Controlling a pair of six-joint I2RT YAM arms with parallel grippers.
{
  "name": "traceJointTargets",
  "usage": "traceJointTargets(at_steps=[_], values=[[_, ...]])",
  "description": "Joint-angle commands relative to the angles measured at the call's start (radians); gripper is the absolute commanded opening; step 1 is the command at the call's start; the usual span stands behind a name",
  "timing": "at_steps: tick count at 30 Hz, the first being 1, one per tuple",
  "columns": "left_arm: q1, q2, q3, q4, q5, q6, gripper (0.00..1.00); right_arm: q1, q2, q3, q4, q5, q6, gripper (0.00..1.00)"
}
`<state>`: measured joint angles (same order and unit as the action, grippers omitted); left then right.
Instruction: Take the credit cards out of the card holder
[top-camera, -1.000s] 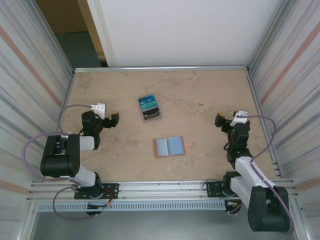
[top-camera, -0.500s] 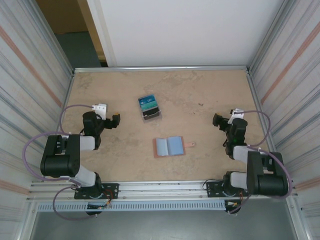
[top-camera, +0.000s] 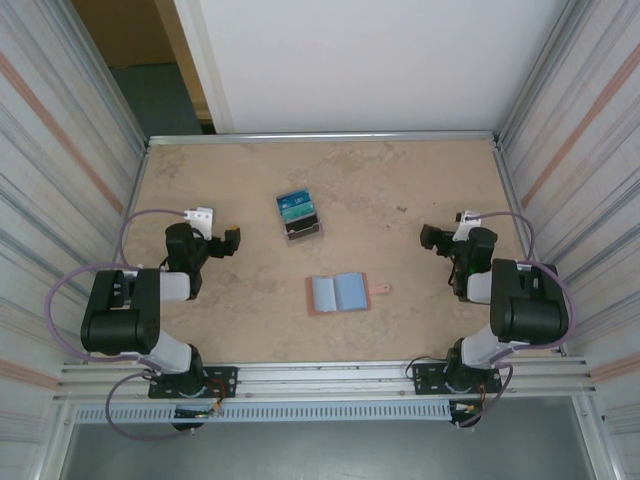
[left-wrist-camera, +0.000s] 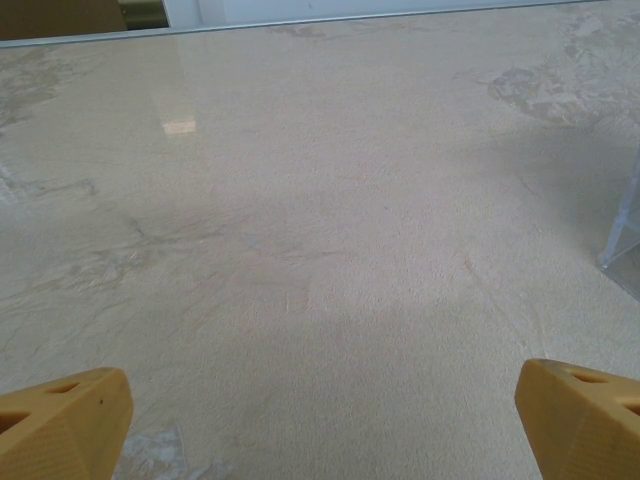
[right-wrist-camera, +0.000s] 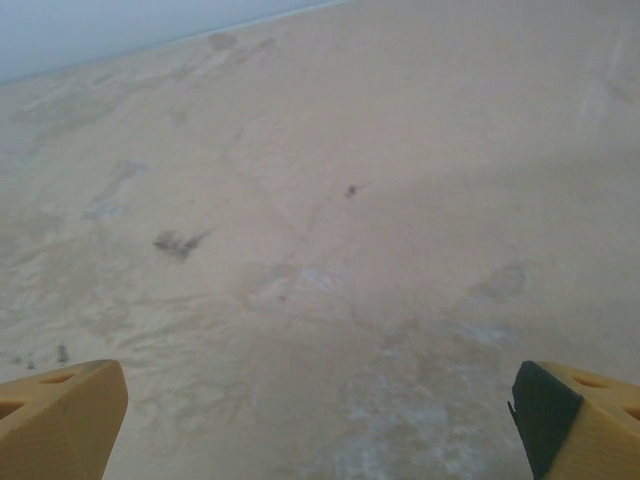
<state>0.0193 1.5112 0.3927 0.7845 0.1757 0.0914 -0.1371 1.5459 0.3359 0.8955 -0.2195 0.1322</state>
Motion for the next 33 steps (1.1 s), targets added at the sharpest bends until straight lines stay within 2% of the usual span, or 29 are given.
traceJointTargets(at_steps=[1,7,9,11,13,33], values=[[-0.002,0.0,0.017,0.01,-0.001,-0.007,0.99,0.008,-0.003,0.039,-0.029,-0.104,-0.068,0.98],[-0.002,0.0,0.017,0.01,-0.001,-0.007,0.99,0.015,-0.002,0.043,-0.036,-0.127,-0.087,0.98],[-0.002,0.001,0.018,0.01,-0.001,-0.005,0.99,0.035,-0.003,0.049,-0.051,-0.052,-0.085,0.98],[-0.002,0.002,0.018,0.009,-0.001,-0.005,0.99,0.056,-0.001,0.065,-0.084,0.097,-0.052,0.98],[-0.003,0.0,0.017,0.009,-0.001,-0.005,0.99,0.079,-0.002,0.072,-0.092,0.161,-0.049,0.98],[-0.004,0.004,0.02,0.007,-0.001,-0.004,0.99,0.078,-0.003,0.072,-0.092,0.161,-0.049,0.98]])
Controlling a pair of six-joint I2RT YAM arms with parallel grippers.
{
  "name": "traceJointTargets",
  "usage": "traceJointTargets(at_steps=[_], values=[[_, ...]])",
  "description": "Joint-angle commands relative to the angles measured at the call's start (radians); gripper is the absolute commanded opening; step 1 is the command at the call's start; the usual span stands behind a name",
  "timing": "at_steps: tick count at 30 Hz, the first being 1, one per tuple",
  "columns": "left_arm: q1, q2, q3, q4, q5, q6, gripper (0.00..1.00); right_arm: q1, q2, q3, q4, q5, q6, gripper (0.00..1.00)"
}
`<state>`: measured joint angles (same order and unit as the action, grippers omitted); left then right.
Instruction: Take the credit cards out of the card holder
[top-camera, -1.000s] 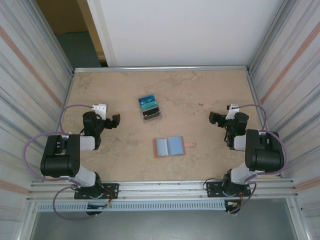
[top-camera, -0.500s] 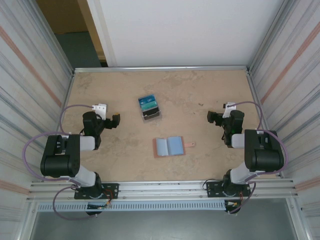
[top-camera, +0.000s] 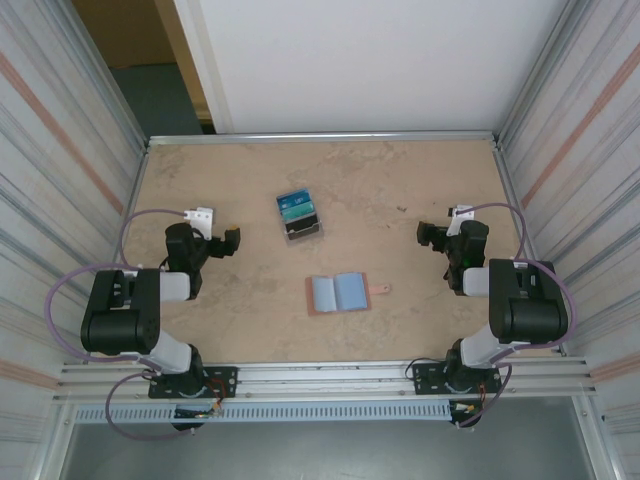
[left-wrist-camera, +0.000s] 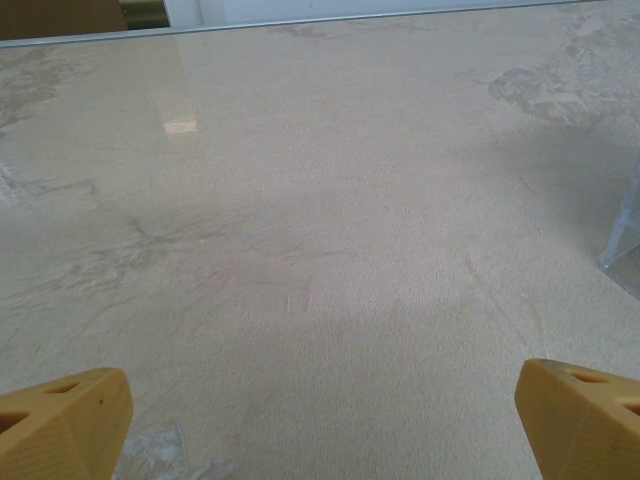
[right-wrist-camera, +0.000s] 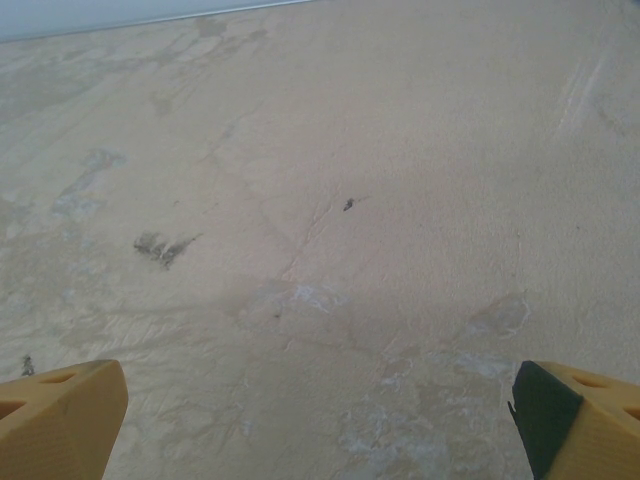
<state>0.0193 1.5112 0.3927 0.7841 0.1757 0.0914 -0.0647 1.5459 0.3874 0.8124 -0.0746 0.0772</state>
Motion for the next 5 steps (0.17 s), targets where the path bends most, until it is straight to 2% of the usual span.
traceJointTargets(at_steps=[1,5], values=[[-0.003,0.002,0.02,0.007,-0.001,-0.005,0.99,0.006,-0.003,0.02,-0.008,0.017,0.006,0.98],[-0.004,0.0,0.017,0.01,-0.001,-0.006,0.99,0.008,-0.003,0.019,-0.007,0.019,0.005,0.98]])
